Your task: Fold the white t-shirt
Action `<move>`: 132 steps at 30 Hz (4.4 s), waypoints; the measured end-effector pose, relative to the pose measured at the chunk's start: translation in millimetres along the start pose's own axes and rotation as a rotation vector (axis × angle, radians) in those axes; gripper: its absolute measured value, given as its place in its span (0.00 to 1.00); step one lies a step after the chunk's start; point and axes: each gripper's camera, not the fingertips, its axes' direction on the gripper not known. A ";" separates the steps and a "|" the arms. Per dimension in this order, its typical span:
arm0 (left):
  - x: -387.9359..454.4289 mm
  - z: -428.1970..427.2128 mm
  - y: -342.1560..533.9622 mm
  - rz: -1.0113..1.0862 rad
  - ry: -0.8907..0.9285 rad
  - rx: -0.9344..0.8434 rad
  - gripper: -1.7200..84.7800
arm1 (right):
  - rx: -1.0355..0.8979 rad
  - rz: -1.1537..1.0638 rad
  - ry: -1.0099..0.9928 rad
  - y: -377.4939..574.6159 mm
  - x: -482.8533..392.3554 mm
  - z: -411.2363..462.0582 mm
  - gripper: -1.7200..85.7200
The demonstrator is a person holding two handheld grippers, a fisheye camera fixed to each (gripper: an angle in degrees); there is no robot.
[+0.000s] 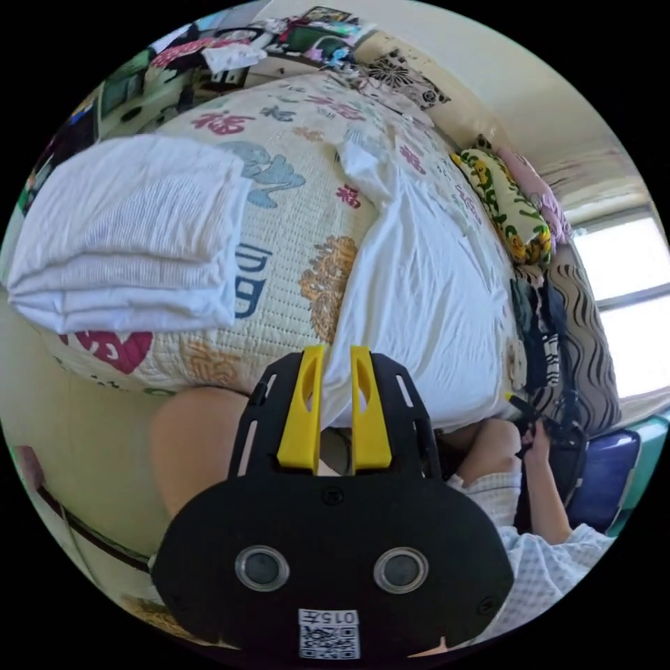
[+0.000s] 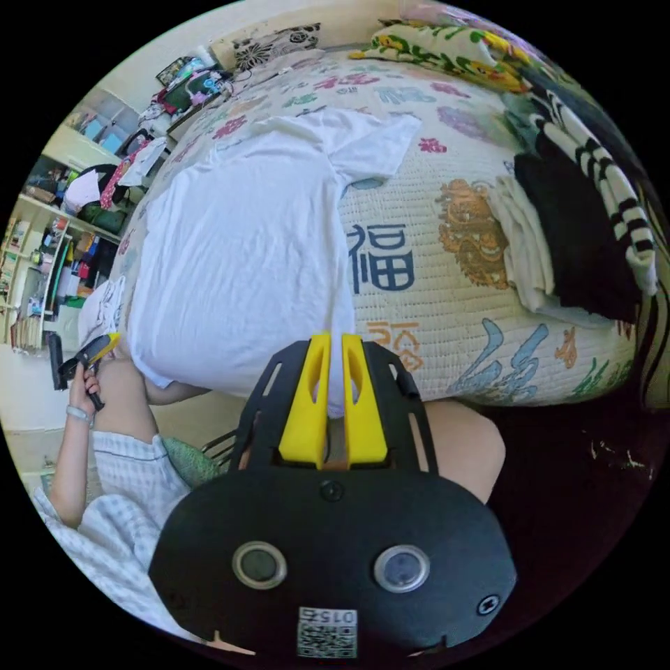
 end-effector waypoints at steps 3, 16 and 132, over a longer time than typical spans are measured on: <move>28.0 29.2 -10.1 0.082 -0.102 -0.196 0.09 | 0.042 -0.114 0.107 8.5 -40.5 7.9 0.04; 54.8 24.7 -23.7 0.079 -0.189 -0.298 0.09 | -0.072 -0.090 0.145 26.6 -78.2 81.3 0.01; -70.3 237.6 -162.8 -0.101 0.457 0.393 0.15 | -0.243 -0.758 0.212 -380.6 -667.7 194.4 0.07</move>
